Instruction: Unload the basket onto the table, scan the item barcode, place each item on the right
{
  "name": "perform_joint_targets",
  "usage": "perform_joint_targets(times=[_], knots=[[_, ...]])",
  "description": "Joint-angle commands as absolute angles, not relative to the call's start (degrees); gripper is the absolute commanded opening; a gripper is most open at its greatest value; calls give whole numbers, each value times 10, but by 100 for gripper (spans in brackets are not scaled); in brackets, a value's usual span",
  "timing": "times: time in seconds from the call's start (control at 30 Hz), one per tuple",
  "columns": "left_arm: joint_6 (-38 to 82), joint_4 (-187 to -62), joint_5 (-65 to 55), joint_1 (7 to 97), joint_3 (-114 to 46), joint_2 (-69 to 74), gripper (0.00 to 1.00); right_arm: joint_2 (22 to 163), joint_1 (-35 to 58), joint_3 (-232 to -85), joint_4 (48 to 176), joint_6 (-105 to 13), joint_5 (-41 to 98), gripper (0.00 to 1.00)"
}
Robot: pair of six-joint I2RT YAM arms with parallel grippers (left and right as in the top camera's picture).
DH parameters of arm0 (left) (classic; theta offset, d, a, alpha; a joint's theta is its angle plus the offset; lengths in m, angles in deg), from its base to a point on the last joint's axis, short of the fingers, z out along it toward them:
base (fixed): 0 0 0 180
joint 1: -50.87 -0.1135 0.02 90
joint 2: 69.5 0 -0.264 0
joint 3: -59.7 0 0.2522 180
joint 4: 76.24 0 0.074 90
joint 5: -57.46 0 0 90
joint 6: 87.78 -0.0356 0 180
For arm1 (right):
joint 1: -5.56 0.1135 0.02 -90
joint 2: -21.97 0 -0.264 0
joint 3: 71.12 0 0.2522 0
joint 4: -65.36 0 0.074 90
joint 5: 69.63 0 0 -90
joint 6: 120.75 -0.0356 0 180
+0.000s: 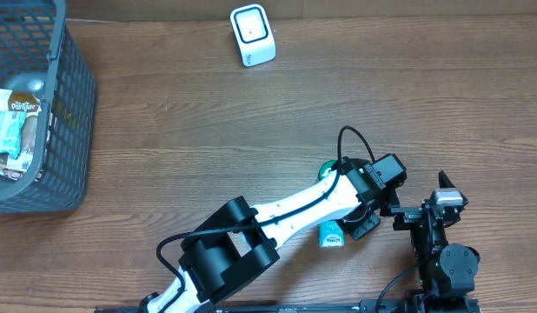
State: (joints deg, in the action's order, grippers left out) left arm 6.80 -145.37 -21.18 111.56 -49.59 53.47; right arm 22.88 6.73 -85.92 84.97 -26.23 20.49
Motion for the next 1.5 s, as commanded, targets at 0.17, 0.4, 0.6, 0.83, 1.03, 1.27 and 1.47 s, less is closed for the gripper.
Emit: perform_joint_targets(times=[0.17, 0.4, 0.6, 0.83, 1.03, 1.27, 1.47], knots=[[-1, -1492, -241, 1144, -493, 550, 4, 223, 71, -853, 838, -269, 218, 100], [-6, -1498, -242, 1153, -493, 555, 4, 223, 71, -853, 838, -269, 218, 100], [-4, -1508, -243, 1158, -493, 569, 4, 223, 71, -853, 838, -269, 218, 100], [-4, -1554, -266, 1158, -493, 569, 4, 223, 71, -853, 838, -269, 218, 100], [-3, -1554, -265, 1158, -493, 583, 4, 223, 71, -853, 838, -269, 218, 100], [48, -1560, -295, 1143, -524, 562, 4, 223, 71, -853, 838, -269, 218, 100], [80, -1568, -295, 1099, -610, 522, 4, 223, 71, -853, 838, -269, 218, 100]])
